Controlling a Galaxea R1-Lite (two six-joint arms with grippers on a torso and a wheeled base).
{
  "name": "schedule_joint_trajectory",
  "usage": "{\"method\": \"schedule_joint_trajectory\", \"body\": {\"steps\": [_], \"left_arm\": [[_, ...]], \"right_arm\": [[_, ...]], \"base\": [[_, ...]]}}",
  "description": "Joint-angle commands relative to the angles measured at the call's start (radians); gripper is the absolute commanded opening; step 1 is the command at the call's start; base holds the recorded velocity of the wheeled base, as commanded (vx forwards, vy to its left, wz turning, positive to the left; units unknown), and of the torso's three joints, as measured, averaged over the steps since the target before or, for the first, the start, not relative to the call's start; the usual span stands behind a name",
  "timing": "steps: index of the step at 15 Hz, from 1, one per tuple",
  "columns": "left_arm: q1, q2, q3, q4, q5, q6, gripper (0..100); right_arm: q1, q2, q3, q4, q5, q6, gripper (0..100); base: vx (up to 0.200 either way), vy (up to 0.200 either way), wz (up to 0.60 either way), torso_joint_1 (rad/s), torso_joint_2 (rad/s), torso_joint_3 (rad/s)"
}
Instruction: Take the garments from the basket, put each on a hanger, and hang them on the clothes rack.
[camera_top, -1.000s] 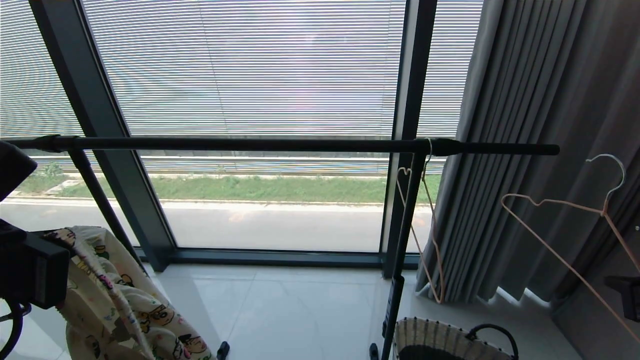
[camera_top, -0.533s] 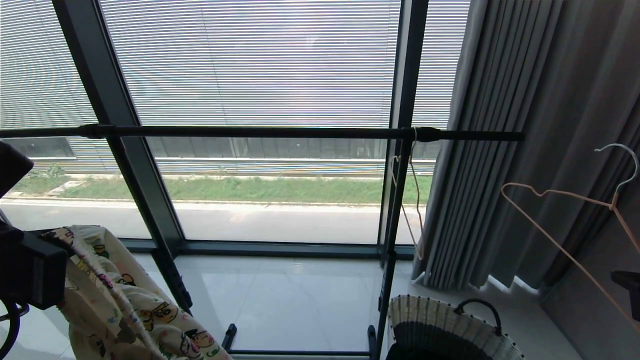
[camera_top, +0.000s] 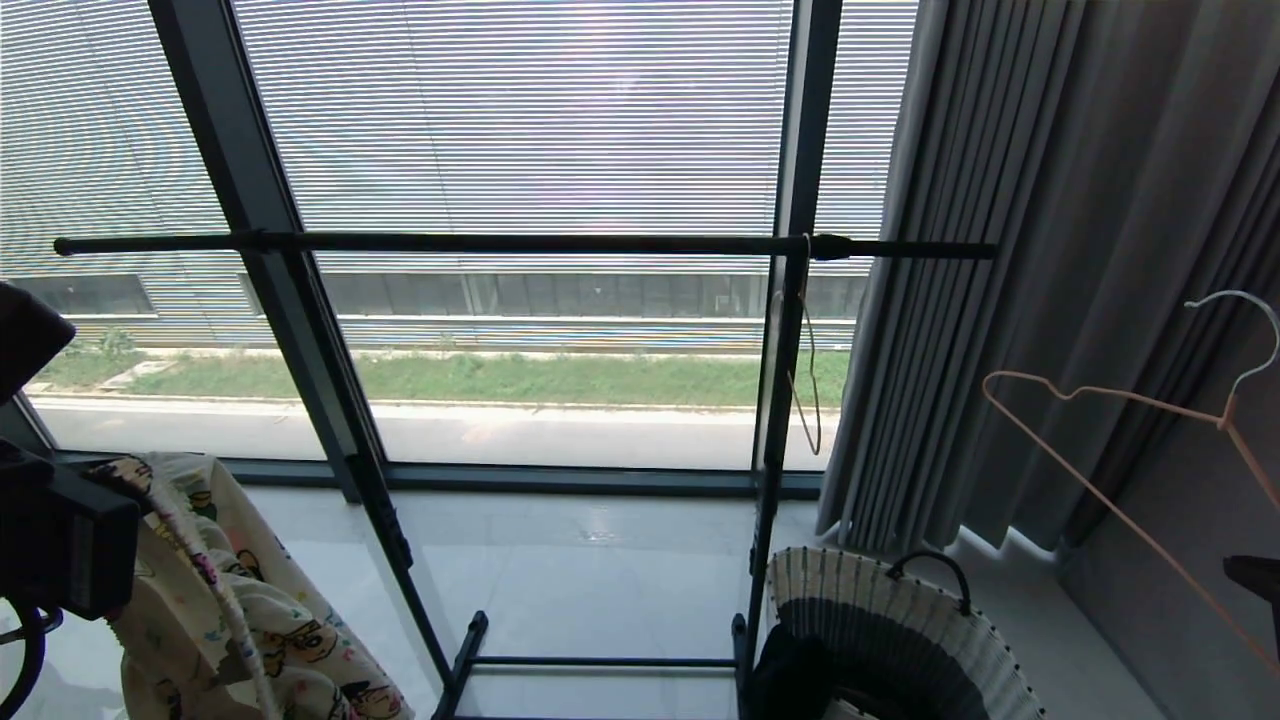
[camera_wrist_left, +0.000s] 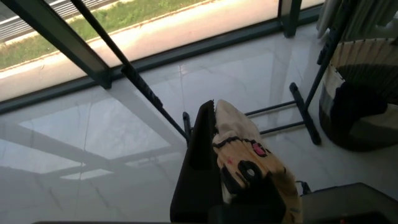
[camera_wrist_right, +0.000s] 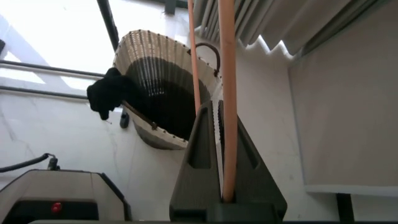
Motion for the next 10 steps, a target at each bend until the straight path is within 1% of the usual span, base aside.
{"method": "schedule_joint_trajectory", "body": {"steps": [1,4,5,6,10], "left_arm": [[0.0,0.001,0.0,0.0,0.0,-0.001,0],[0.0,0.0,0.0,0.0,0.0,-0.003,0],[0.0,-0.003,-0.003,0.0,0.0,-0.003,0],[0.0,-0.005,-0.003,0.0,0.0,-0.001,0],[0.0,-0.005,-0.003,0.0,0.0,-0.003,0]], "right_arm": [[0.015,-0.043,-0.005,0.012,0.003,-0.001,0],[0.081,-0.078,-0.006,0.018,0.003,-0.001,0],[0.119,-0.092,-0.006,0.019,0.003,-0.001,0],[0.139,-0.096,-0.008,0.018,0.001,-0.001,0],[0.167,-0.108,-0.014,0.018,0.003,-0.001,0]], "base": [[0.0,0.0,0.0,0.0,0.0,0.0],[0.0,0.0,0.0,0.0,0.0,0.0],[0.0,0.2,0.0,0.012,0.01,0.002],[0.0,0.2,0.0,0.002,0.0,0.012],[0.0,0.2,0.0,0.001,0.0,0.007]]}}
